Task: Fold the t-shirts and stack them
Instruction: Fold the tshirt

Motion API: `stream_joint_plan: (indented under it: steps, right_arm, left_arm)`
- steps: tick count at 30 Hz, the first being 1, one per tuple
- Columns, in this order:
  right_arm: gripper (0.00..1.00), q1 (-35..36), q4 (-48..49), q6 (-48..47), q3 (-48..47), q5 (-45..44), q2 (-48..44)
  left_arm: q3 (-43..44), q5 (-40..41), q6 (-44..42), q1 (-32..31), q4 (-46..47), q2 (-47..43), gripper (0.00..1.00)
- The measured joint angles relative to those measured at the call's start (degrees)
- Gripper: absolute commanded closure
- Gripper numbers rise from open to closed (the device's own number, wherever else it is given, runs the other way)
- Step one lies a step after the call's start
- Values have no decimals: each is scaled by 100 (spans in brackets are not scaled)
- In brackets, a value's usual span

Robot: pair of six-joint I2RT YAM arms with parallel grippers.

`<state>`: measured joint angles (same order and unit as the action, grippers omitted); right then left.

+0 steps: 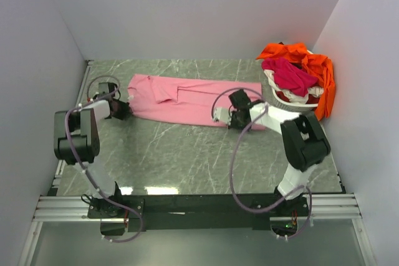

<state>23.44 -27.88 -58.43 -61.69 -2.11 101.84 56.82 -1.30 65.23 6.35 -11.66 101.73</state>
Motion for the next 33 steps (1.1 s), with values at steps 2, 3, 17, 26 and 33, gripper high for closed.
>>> stream_joint_plan:
  steps: [2, 3, 17, 26, 33]
  right_arm:
    - [100, 431, -177, 52, 544, 131, -555]
    - [100, 750, -245, 107, 804, 168, -839]
    - [53, 3370, -1029, 1888, -11, 1478, -1246]
    - [53, 754, -1025, 2310, -1158, 2953, -1344]
    - [53, -57, -807, 2796, -962, 3486, -1510]
  left_arm:
    - [581, -247, -315, 85, -39, 470, 95]
    - [887, -389, -468, 109, -81, 697, 94]
    - [4275, -1956, -2728, -125, -879, 2214, 44]
    - [3289, -1753, -3189, -264, -535, 400, 47]
    - [3040, -1891, -2669, -1316, -409, 627, 46]
